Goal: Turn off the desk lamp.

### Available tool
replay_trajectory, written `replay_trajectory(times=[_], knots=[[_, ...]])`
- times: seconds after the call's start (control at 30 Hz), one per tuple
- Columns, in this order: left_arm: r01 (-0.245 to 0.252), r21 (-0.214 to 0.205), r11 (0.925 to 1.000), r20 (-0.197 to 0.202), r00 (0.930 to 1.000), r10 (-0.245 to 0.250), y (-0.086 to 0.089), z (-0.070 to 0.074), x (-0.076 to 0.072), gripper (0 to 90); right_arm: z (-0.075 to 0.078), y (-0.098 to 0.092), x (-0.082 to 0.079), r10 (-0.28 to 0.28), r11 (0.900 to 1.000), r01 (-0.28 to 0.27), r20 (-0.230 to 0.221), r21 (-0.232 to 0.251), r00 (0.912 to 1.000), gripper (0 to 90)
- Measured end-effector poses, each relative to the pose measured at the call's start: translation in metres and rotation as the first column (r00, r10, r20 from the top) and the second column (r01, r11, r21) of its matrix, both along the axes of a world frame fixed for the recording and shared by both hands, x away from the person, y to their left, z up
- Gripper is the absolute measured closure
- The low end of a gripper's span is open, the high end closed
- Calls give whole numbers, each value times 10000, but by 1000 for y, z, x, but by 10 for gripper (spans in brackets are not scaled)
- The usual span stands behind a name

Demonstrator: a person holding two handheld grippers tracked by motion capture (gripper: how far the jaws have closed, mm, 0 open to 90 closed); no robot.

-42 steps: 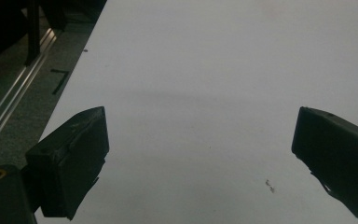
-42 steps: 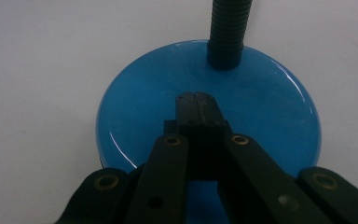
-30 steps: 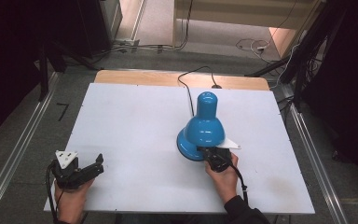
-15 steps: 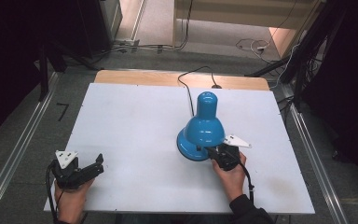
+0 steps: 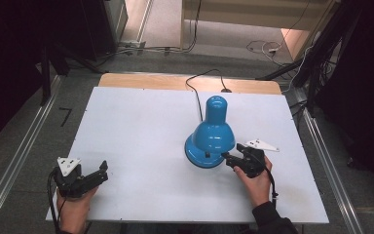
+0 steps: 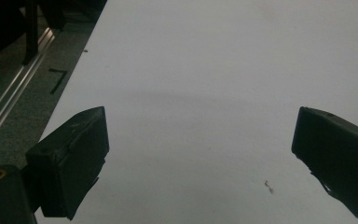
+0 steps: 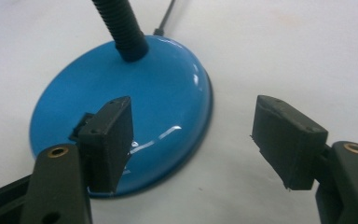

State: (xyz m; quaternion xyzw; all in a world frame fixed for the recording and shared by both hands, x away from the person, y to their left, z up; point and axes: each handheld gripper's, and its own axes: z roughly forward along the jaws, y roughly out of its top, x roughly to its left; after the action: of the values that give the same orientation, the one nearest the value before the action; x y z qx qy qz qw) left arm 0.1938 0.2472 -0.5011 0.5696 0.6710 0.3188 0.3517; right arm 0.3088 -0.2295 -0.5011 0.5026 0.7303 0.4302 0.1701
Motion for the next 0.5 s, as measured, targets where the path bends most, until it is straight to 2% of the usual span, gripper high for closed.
replay_trajectory(times=[0.23, 0.5], knots=[[-21, -4, 10000, -18, 10000, 21, 0, 0, 0, 46, 4, -21, -3, -390, 9992, 390, -27, -83, 9992, 247], [-27, -2, 10000, -16, 10000, 27, 0, 0, -1, 45, 7, -44, -13, -668, 9971, 667, -38, -357, 9978, 228]])
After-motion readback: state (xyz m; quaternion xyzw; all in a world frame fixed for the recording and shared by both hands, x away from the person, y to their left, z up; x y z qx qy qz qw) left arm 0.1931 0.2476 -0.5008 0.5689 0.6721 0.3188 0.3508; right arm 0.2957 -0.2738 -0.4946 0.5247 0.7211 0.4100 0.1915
